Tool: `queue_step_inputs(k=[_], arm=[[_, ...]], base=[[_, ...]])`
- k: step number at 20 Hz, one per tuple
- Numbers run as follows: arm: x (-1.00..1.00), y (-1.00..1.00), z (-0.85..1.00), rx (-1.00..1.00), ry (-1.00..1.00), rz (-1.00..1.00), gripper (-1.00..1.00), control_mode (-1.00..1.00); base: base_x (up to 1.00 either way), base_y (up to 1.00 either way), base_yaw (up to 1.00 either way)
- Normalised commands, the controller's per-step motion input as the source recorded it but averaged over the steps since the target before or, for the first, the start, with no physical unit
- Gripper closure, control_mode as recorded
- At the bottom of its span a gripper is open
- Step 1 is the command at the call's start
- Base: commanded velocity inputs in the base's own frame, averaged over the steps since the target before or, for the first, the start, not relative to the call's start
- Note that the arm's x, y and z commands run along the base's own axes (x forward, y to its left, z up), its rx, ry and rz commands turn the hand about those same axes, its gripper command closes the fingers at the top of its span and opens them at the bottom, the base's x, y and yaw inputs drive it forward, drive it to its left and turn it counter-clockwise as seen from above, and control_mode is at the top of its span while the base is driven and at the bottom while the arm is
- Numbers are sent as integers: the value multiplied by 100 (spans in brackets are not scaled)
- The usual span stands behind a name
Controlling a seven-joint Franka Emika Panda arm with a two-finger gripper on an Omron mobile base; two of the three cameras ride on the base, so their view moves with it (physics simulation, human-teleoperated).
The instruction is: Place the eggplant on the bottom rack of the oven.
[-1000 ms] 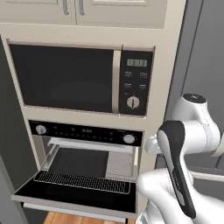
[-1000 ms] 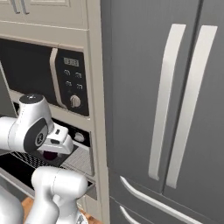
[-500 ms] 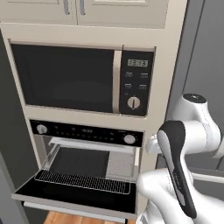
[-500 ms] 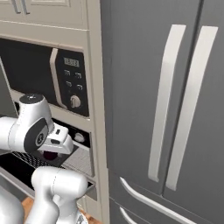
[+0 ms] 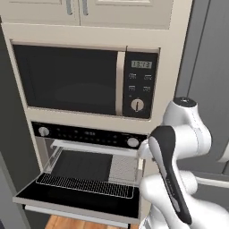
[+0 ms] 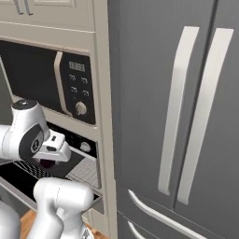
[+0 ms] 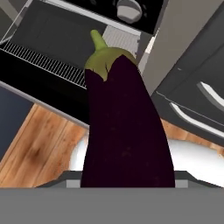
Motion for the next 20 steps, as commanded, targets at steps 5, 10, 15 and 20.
queue_step_inputs(k=[5,10,15,20], arm=[[27,100,-28,-6,-15,-9,100,-100],[56,100,-55,-3,-10,-21,100,-100],[82,100,-78,0,-5,-26,100,-100],[85,86,-75,0,-10,-21,100,-100]], base=[[0,0,0],[0,0,0],[0,0,0],[0,0,0]])
